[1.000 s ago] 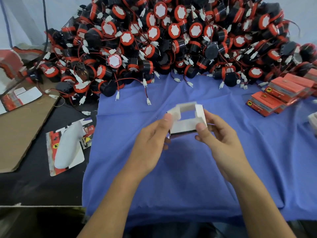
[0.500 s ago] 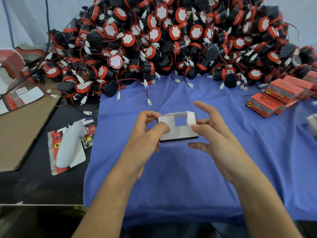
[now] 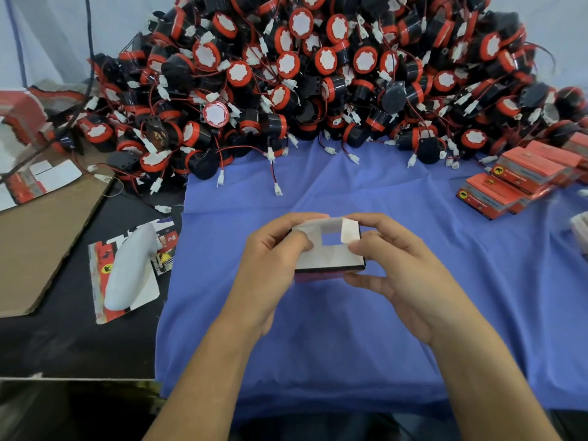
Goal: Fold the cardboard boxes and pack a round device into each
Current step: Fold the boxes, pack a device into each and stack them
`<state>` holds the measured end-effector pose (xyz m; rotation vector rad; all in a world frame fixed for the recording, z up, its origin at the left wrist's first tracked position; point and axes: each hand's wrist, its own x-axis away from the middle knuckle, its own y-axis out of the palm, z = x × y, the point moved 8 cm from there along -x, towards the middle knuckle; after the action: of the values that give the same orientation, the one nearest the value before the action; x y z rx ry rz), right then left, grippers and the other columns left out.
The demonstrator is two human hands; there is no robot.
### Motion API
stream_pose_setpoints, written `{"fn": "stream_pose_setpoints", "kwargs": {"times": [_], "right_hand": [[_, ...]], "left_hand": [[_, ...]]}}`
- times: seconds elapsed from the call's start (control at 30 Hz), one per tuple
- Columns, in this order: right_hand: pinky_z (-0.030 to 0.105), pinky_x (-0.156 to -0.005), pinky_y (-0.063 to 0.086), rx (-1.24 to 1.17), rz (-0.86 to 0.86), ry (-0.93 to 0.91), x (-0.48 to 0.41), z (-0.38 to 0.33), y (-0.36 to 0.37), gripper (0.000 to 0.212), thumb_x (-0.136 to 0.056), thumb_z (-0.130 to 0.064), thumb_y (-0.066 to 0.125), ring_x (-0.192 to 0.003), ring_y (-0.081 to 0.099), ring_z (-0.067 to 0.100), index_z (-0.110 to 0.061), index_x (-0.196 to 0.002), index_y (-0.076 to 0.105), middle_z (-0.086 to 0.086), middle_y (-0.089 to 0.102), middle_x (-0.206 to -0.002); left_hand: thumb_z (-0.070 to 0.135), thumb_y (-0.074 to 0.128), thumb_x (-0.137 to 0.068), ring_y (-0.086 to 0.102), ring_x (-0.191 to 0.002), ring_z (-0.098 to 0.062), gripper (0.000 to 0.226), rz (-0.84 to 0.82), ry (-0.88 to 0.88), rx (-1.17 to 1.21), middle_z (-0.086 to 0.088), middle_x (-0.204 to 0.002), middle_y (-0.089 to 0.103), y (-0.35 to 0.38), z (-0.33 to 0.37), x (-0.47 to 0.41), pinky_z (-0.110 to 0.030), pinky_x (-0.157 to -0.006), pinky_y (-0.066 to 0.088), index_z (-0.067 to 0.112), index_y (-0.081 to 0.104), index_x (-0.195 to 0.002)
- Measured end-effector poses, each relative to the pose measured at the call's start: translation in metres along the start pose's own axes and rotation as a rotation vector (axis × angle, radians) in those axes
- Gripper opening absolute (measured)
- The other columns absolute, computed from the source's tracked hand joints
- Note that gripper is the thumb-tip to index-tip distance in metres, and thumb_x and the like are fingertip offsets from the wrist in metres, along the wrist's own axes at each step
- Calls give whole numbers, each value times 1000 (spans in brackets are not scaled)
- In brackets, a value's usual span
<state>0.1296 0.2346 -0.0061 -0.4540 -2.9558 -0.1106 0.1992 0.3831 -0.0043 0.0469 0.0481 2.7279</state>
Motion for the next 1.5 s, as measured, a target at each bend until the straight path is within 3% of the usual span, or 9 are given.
{"fn": "stream_pose_setpoints", "kwargs": {"times": [0.13,0.3,0.53,0.7,0.9,1.07,1.2,1.37,1.5], "right_hand": [[32,-83,60,-48,-44,29,3,1,1,17,-91,-30,68,-81,62,9,-31,-107,76,-2,63,-91],[30,-78,59,-8,67,5,0,3,-3,16,-93,-22,68,-80,66,7,-32,-104,75,6,60,-97],[21,-68,57,99,73,-81,0,1,2,35,-101,-11,55,-75,64,4,-39,-104,75,-10,62,-85],[33,-81,62,34,-26,-24,2,2,3,32,-97,-21,48,-90,66,5,-32,-103,77,-12,74,-102],[37,-87,63,-8,-69,-35,5,3,5,34,-90,-39,51,-98,68,9,-32,-110,76,-5,74,-111],[32,-83,62,20,-91,-89,7,1,9,28,-87,-30,62,-103,69,13,-34,-111,76,-3,71,-117],[50,-89,61,170,63,-181,7,0,2,32,-90,-10,74,-108,65,25,-36,-108,74,8,62,-124],[43,-87,62,225,105,-238,8,-2,1,33,-90,-13,76,-107,64,16,-40,-109,72,4,61,-125],[28,-79,59,320,223,-308,10,-7,1,37,-90,-14,73,-105,61,0,-48,-103,69,-9,56,-118]], "left_hand": [[21,59,-101,59,-75,-7,26,21,36,-26,14,-85,70,0,4,-1,-14,-59,45,38,79,-100],[23,61,-101,70,-94,-24,23,24,44,-9,6,-101,77,6,-2,2,-30,-69,55,38,77,-107],[11,64,-99,63,-77,-17,25,-31,107,40,-2,-93,74,9,1,2,-18,-60,53,30,81,-99],[38,53,-86,47,-55,-3,34,-154,91,27,18,-58,56,5,4,2,-10,-51,37,29,82,-102],[19,60,-87,59,-62,1,30,-205,97,54,13,-86,73,7,6,2,-5,-55,44,17,77,-111],[13,59,-73,70,-101,-20,43,-126,75,-19,8,-108,76,1,-5,0,-29,-80,59,29,76,-109],[16,64,-74,60,-96,-44,42,-99,120,-124,6,-104,75,2,-3,1,-56,-87,58,37,76,-108],[18,64,-83,69,-107,-12,40,-74,176,-132,19,-116,72,1,-4,4,-35,-91,60,41,69,-116],[18,65,-92,69,-106,-9,36,-23,240,-193,20,-117,71,3,-7,6,-23,-84,58,43,67,-118]]}}
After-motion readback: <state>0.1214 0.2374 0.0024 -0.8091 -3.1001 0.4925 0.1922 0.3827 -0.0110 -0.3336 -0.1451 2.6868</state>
